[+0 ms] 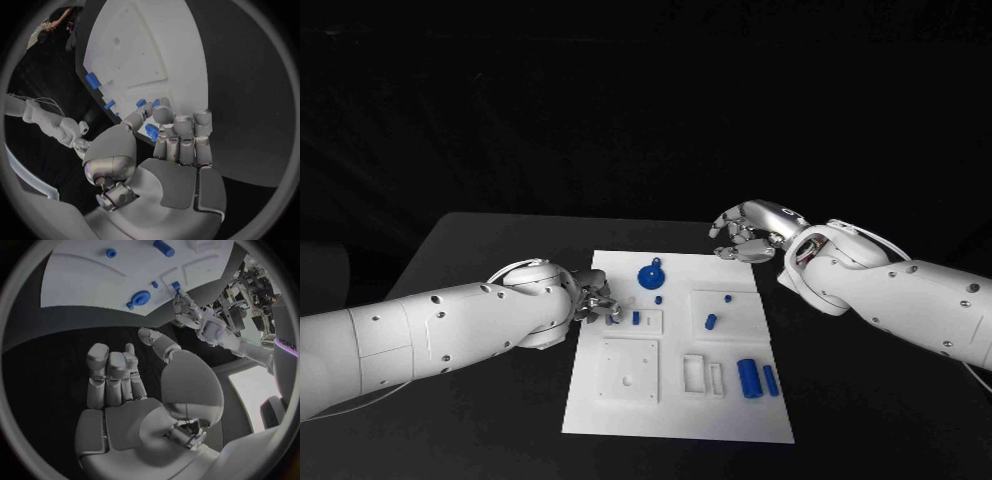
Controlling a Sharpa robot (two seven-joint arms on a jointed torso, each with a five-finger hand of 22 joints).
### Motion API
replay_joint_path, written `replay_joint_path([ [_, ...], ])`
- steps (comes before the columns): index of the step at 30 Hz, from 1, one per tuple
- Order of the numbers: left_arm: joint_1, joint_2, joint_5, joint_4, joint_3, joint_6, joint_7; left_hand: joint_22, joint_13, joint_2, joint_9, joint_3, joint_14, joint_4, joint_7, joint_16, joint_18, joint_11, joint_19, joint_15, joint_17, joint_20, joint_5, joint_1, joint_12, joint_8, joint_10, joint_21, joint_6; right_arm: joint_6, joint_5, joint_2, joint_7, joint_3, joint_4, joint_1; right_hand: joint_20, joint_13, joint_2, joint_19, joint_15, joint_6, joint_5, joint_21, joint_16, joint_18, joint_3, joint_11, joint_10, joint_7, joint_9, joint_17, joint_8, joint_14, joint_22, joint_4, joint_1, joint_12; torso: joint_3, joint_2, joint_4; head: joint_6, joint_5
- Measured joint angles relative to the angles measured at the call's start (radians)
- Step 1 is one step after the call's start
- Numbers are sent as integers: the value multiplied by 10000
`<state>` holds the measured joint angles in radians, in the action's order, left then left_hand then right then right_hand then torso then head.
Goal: Assemble the parts on the task board
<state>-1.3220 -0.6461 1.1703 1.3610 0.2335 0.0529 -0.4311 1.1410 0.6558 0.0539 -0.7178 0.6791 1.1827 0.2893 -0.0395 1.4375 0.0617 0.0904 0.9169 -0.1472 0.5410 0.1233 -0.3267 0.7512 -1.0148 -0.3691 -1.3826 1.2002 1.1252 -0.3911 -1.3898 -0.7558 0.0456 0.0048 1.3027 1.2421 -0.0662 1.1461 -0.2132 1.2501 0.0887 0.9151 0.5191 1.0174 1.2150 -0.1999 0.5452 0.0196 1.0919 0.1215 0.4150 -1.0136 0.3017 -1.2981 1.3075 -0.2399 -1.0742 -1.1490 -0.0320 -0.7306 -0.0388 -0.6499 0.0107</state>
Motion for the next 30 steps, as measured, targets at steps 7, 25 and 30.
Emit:
replay_joint_path([
  [7,0,39,12,-54,-2,-34,-2,9,-1,1,-9,0,20,0,19,38,0,-16,0,-21,9,0,-13,0,-36,-39,-15,0,28,1,-1,0,0,0,0,0,2,0,0,0,0,3,0,0,0,0,0,0,0,3,9,1,0,0,0,0,0,0,0,-1,2,4,-5],
  [25,-16,180,25,-193,-7,-195,-38,28,9,89,8,-47,39,-47,41,76,0,-16,0,-39,7,0,298,-98,-116,-136,-16,39,92,8,-5,6,-1,0,-4,0,10,1,0,-6,0,36,0,0,0,0,0,0,0,36,7,3,0,0,-1,0,0,1,9,0,6,14,0],
  [30,-26,205,39,-215,-14,-267,-66,40,9,66,35,-62,50,-63,43,145,0,-16,-1,-50,24,0,299,-122,-163,-136,-17,39,95,9,-6,0,-3,0,1,0,21,1,0,-15,0,35,0,0,1,0,0,0,0,36,7,-6,0,0,-1,0,0,1,11,0,6,10,1],
])
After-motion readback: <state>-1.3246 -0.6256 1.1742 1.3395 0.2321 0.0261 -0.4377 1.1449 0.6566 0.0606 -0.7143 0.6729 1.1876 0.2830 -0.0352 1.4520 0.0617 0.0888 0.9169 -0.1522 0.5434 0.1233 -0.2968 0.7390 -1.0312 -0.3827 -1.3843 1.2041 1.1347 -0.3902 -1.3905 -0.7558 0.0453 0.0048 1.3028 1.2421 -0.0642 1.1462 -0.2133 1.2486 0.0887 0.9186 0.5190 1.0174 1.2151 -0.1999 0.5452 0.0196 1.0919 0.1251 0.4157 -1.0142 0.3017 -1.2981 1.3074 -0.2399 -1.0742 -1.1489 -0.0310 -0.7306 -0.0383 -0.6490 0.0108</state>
